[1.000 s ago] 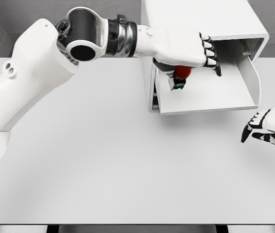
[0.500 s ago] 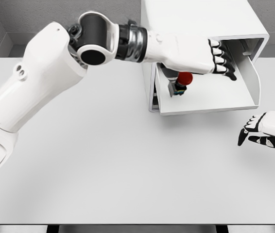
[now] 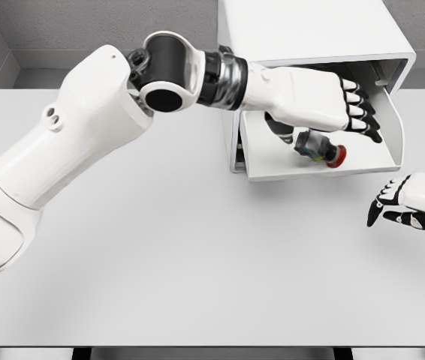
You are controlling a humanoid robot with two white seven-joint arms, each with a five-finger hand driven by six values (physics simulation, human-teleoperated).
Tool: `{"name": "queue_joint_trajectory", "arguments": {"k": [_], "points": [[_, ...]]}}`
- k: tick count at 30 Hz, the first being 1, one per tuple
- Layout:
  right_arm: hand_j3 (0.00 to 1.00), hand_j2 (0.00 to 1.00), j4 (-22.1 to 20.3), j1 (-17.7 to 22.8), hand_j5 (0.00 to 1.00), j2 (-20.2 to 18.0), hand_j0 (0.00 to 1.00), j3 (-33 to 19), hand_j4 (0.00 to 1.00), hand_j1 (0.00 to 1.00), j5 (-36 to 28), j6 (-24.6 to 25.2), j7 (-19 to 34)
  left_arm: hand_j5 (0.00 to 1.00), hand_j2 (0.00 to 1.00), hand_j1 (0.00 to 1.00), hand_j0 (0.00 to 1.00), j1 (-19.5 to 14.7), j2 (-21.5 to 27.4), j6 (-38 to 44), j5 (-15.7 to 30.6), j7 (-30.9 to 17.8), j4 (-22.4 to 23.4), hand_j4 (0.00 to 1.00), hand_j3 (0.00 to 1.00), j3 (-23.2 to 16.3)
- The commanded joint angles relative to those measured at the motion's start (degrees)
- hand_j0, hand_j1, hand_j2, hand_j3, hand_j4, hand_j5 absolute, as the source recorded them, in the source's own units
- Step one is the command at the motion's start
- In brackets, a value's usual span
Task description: Slide open multi-storey tabletop storage cabinets and put open load switch and slide close multi-storey tabletop storage cabinets
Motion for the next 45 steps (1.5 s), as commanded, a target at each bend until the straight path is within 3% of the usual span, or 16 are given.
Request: {"name": "queue_joint_trajectory", "arguments": {"k": [1, 4, 8, 11, 12, 16, 17, 18, 21, 25, 31, 38, 41, 45], "points": [[0.47, 0.47, 0.0, 0.0, 0.47, -0.1, 0.47, 0.0, 0.47, 0.47, -0.4, 0.2, 0.0, 0.99, 0.99, 0.99, 0.99, 0.0, 0.0, 0.1, 0.4, 0.0, 0.0, 0.99, 0.99, 0.1], [0.47, 0.47, 0.0, -0.3, 0.47, 0.0, 0.47, -0.1, 0.47, 0.47, -0.4, 0.2, 0.0, 1.00, 1.00, 1.00, 1.00, -0.3, 0.9, 0.1, 1.2, 0.0, -0.4, 1.00, 1.00, 0.3], [0.47, 0.47, 0.0, -0.3, 0.47, 0.0, 0.47, 0.0, 0.47, 0.47, -0.4, 0.2, 0.0, 1.00, 1.00, 1.00, 1.00, -1.1, 10.4, 0.1, 17.6, 0.0, -5.3, 1.00, 1.00, 0.5], [0.47, 0.47, 0.0, -0.4, 0.47, 0.1, 0.47, -0.1, 0.47, 0.47, -0.5, 0.2, 0.0, 1.00, 1.00, 1.00, 1.00, -0.4, 24.7, 0.1, 29.6, 0.0, -16.2, 1.00, 1.00, 0.6], [0.47, 0.47, 0.0, -0.8, 0.47, 0.2, 0.47, -0.1, 0.47, 0.47, -0.5, 0.2, 0.0, 1.00, 1.00, 1.00, 1.00, -0.3, 29.8, 0.1, 31.3, 0.0, -16.6, 1.00, 1.00, 0.6], [0.47, 0.47, 0.0, -1.8, 0.47, 0.3, 0.47, -0.2, 0.47, 0.47, -0.7, 0.2, 0.0, 1.00, 1.00, 1.00, 1.00, 5.9, 49.5, 0.1, 34.8, 0.0, -14.9, 1.00, 1.00, 1.4], [0.47, 0.47, 0.0, -2.0, 0.47, 0.4, 0.47, -0.2, 0.47, 0.47, -0.7, 0.2, 0.0, 1.00, 1.00, 1.00, 1.00, 7.7, 52.2, 0.1, 35.1, 0.0, -11.1, 1.00, 1.00, 1.3], [0.47, 0.47, 0.0, -2.6, 0.47, 0.5, 0.47, -0.2, 0.47, 0.47, -0.7, 0.2, 0.0, 1.00, 1.00, 1.00, 1.00, 9.8, 52.5, 0.1, 35.1, 0.0, -4.7, 1.00, 1.00, 1.3], [0.47, 0.47, 0.0, -3.3, 0.47, 0.7, 0.47, -0.1, 0.47, 0.47, -0.8, 0.2, 0.0, 1.00, 1.00, 1.00, 1.00, 15.5, 51.2, 0.1, 34.1, 0.0, -3.1, 1.00, 1.00, 0.6], [0.47, 0.47, 0.0, -4.0, 0.47, 0.9, 0.47, 1.2, 0.47, 0.47, -0.7, 0.2, 0.0, 1.00, 1.00, 1.00, 1.00, 16.9, 48.7, 0.1, 29.4, 0.0, -1.0, 1.00, 1.00, 0.5], [0.48, 0.48, 0.1, -8.4, 0.48, 1.7, 0.48, 4.5, 0.48, 0.48, -0.7, 0.2, 0.0, 1.00, 1.00, 1.00, 1.00, 17.0, 48.4, 0.1, 28.4, 0.0, -1.0, 1.00, 1.00, 0.5], [0.48, 0.48, 0.2, -10.7, 0.48, 2.6, 0.48, 6.3, 0.48, 0.48, -0.1, 0.2, 0.0, 1.00, 1.00, 1.00, 1.00, 17.2, 48.4, 0.1, 28.4, 0.0, -1.1, 1.00, 1.00, 0.4], [0.48, 0.48, 0.3, -14.8, 0.48, 4.7, 0.48, 9.9, 0.48, 0.48, 2.0, 0.2, 0.0, 1.00, 1.00, 1.00, 1.00, 17.2, 48.4, 0.1, 28.4, 0.0, -1.2, 1.00, 1.00, 0.4], [0.48, 0.48, 0.3, -14.9, 0.48, 4.8, 0.48, 10.0, 0.48, 0.48, 2.2, 0.2, 0.0, 1.00, 1.00, 1.00, 1.00, 17.7, 48.2, 0.1, 28.4, 0.0, -1.4, 1.00, 1.00, 0.3]]}}
